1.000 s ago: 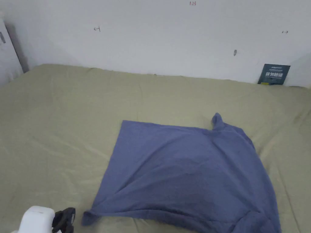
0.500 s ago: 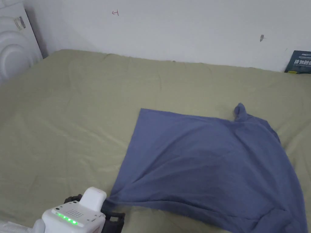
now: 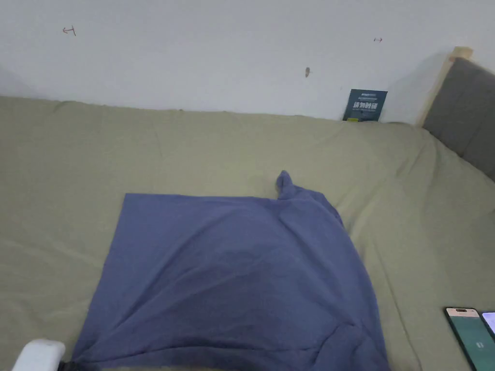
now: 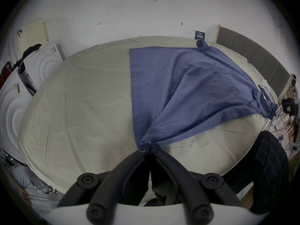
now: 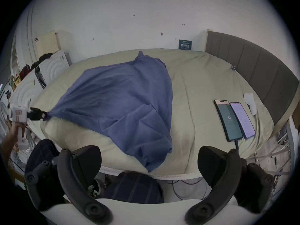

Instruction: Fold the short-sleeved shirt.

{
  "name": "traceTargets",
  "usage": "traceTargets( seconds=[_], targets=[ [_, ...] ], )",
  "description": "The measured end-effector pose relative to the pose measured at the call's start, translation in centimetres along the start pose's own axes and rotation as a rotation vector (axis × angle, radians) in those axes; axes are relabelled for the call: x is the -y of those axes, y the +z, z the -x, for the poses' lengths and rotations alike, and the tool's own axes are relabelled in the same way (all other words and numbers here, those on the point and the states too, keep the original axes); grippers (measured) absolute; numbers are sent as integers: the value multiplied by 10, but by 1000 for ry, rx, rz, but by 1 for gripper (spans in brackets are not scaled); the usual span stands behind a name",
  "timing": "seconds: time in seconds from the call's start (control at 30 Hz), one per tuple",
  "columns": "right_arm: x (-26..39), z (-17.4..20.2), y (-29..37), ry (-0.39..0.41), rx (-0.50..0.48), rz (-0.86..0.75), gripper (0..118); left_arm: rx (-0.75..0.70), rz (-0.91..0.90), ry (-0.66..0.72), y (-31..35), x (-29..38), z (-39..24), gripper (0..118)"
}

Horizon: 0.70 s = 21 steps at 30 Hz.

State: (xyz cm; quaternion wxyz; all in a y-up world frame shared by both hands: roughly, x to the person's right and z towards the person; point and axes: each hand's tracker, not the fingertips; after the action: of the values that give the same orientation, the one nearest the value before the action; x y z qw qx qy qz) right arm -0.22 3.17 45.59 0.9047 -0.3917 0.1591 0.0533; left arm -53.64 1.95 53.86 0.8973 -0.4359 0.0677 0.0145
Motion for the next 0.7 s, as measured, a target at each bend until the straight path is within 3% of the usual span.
traceTargets(
  seconds=[0.1,0.2,0.23,0.27,0.3,0.37,0.43,0.47,0.53,0.57,0.67,0.7],
  targets=[
    [-2,0,-29,79,20,95,118,-21,-4,-7,2,-2,0,0],
    [-1,5,-45,105,14,117,116,-16,3,1,-3,-2,6,0],
    [-2,6,-50,107,2,139,102,13,10,31,-3,-2,6,0],
    [-2,6,-53,95,-21,162,42,15,11,34,-10,1,9,0],
    [4,3,-59,76,-6,147,2,18,7,42,-11,1,10,0],
    [9,0,-61,44,49,133,2,38,3,63,-12,0,14,0],
    [6,-8,-57,-50,-60,115,2,41,6,55,-4,-1,0,0],
    [9,-9,-55,-70,-54,104,2,35,1,50,-2,-1,-1,0],
    [7,-13,-49,-46,-52,80,2,37,-1,48,-1,-2,3,0],
    [-22,8,-19,-6,-107,75,2,35,-12,53,2,-4,6,0],
    [-49,9,5,-45,-106,43,2,88,-21,95,27,-22,9,0],
    [-45,-5,-4,-90,-102,30,2,95,-34,87,36,-28,9,0]
  ],
)
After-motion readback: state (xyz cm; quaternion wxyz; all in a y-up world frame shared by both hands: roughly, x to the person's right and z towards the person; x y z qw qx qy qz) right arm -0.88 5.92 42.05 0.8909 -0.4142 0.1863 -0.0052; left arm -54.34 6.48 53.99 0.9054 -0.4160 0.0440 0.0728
